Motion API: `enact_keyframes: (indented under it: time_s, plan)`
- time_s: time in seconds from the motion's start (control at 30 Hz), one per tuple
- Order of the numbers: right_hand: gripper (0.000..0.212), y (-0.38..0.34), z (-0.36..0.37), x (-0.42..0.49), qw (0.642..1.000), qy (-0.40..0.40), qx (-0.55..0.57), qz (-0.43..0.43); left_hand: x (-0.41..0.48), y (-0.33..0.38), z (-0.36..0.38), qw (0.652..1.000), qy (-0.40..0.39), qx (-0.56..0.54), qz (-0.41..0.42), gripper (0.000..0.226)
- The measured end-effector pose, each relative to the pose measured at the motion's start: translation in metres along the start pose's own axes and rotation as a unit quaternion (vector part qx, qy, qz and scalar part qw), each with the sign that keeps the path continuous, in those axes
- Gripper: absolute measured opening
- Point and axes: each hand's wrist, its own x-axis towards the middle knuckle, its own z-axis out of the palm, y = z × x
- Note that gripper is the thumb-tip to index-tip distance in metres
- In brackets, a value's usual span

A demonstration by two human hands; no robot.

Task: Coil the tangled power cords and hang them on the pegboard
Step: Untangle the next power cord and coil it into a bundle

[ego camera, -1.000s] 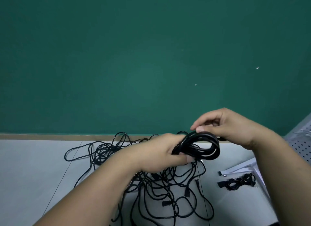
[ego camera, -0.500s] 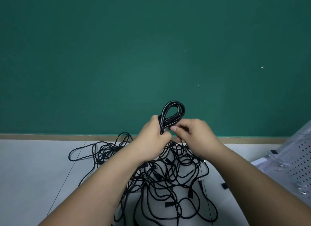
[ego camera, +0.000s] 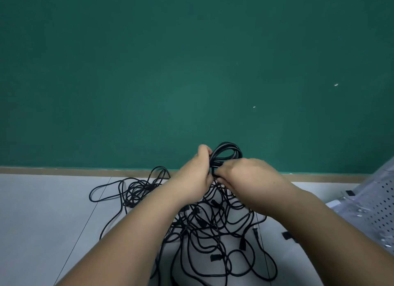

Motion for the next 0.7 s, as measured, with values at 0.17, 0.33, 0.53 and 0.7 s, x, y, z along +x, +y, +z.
enact_keyframes:
  time_s: [0.17, 0.33, 0.53, 0.7]
  plan:
    - [0.029, 0.011, -0.026, -0.014, 0.999, 0.040, -0.021, -0.027, 0.003, 0.008, 0.018, 0.992, -0.058, 0.093, 0.058, 0.019]
    - [0.011, 0.052, -0.020, -0.027, 0.949, 0.131, 0.285, 0.028, -0.003, 0.020, 0.010, 0.981, -0.074, 0.113, 0.142, 0.024]
    - [0.009, 0.087, -0.022, -0.038, 0.828, 0.087, 0.544, 0.102, -0.024, 0.041, 0.012, 0.960, -0.084, 0.098, 0.246, 0.028]
    - [0.002, 0.110, 0.006, -0.034, 0.804, 0.153, 0.525, 0.233, -0.046, 0.064, 0.011, 0.966, -0.068, -0.076, 0.238, 0.019]
